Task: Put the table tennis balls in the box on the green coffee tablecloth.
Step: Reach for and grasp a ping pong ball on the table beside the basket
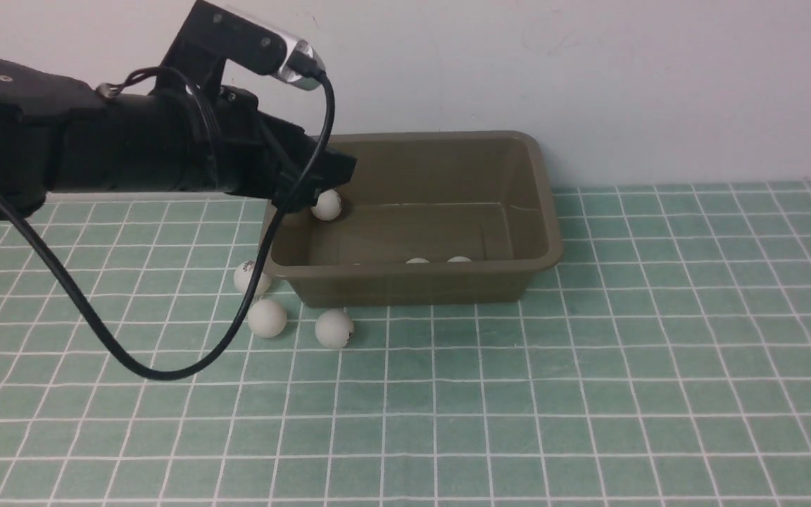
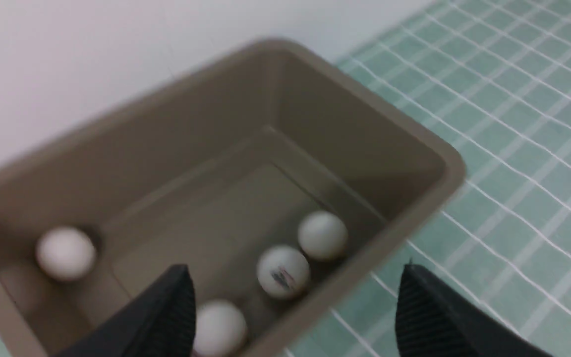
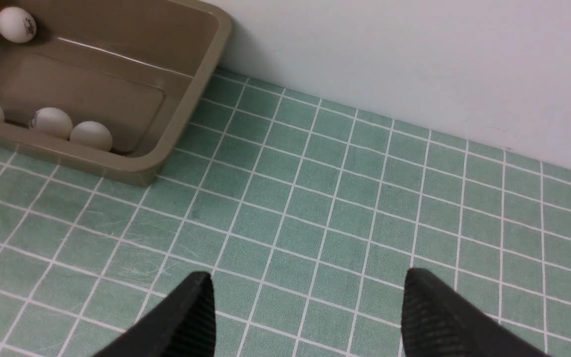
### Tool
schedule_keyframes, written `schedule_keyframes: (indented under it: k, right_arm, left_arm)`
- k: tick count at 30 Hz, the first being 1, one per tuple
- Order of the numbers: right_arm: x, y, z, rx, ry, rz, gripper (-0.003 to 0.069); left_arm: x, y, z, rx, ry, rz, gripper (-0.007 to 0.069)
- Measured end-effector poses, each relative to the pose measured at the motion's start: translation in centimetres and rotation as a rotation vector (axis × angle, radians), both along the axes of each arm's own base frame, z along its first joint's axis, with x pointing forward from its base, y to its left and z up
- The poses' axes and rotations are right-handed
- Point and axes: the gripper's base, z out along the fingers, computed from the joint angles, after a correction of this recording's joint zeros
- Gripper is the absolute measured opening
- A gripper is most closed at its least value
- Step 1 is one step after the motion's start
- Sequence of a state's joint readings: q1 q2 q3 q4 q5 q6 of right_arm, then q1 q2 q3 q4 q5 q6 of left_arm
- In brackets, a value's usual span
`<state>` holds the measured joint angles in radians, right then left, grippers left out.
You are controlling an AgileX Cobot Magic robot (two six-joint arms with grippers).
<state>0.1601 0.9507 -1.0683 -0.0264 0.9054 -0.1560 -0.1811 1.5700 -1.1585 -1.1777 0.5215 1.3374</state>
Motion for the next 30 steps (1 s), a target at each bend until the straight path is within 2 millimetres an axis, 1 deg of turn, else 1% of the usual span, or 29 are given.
schedule_keyframes:
  k: [2, 4, 5, 9, 10, 13, 16, 17, 19, 20, 21, 22, 23, 26, 29, 30]
  right_arm:
    - [0.0, 0.0, 0.0, 0.000, 0.000, 0.000, 0.0461]
    - [0.0, 0.0, 0.0, 0.000, 0.000, 0.000, 0.0461]
    - [0.0, 0.0, 0.0, 0.000, 0.000, 0.000, 0.0461]
    - [0.0, 0.0, 0.0, 0.000, 0.000, 0.000, 0.0461]
    - [0.0, 0.0, 0.0, 0.000, 0.000, 0.000, 0.0461]
    - [0.0, 0.0, 0.0, 0.000, -0.002, 0.000, 0.0461]
    - [0.0, 0.0, 0.0, 0.001, -0.005, 0.000, 0.0461]
    - [0.0, 0.0, 0.0, 0.001, -0.006, 0.000, 0.0461]
    - [0.0, 0.0, 0.1, 0.001, -0.008, 0.000, 0.0461]
    - [0.0, 0.0, 0.1, 0.001, -0.009, 0.000, 0.0461]
    - [0.1, 0.0, 0.1, 0.002, -0.011, 0.001, 0.0461]
    - [0.1, 0.0, 0.1, 0.002, -0.011, 0.001, 0.0461]
    - [0.1, 0.0, 0.1, 0.002, -0.012, 0.001, 0.0461]
    - [0.1, 0.0, 0.1, 0.003, -0.019, 0.001, 0.0461]
    - [0.1, 0.0, 0.2, 0.003, -0.020, 0.001, 0.0461]
    - [0.1, 0.0, 0.2, 0.004, -0.023, 0.001, 0.0461]
  left_arm:
    - [-1.0, 0.0, 0.3, 0.005, 0.078, -0.018, 0.0479]
    - [-1.5, 0.0, 0.2, 0.012, 0.125, -0.028, 0.0467]
    - [-2.0, 0.1, 0.1, 0.019, 0.177, -0.037, 0.0457]
    - [-2.7, 0.0, -0.5, 0.024, 0.290, -0.057, 0.0428]
    - [-3.2, -0.1, -0.7, 0.026, 0.353, -0.074, 0.0411]
    - [-3.5, -0.1, -0.9, 0.019, 0.392, -0.084, 0.0396]
    - [-3.5, -0.2, -1.4, 0.008, 0.429, -0.075, 0.0394]
    - [-3.5, -0.2, -1.8, 0.007, 0.446, -0.069, 0.0394]
    - [-3.6, -0.1, -3.4, 0.010, 0.492, -0.050, 0.0394]
    - [-3.6, 0.0, -3.7, 0.009, 0.499, -0.045, 0.0394]
    - [-3.8, 0.0, -4.5, 0.009, 0.517, -0.031, 0.0394]
    - [-3.9, 0.1, -4.8, 0.011, 0.524, -0.028, 0.0394]
    - [-4.1, 0.2, -6.1, 0.015, 0.544, -0.004, 0.0394]
    - [-4.6, 0.6, -8.4, 0.016, 0.552, 0.034, 0.0394]
    - [-4.6, 0.6, -9.2, 0.008, 0.526, 0.048, 0.0394]
    - [-4.4, 0.7, -9.7, -0.016, 0.491, 0.078, 0.0394]
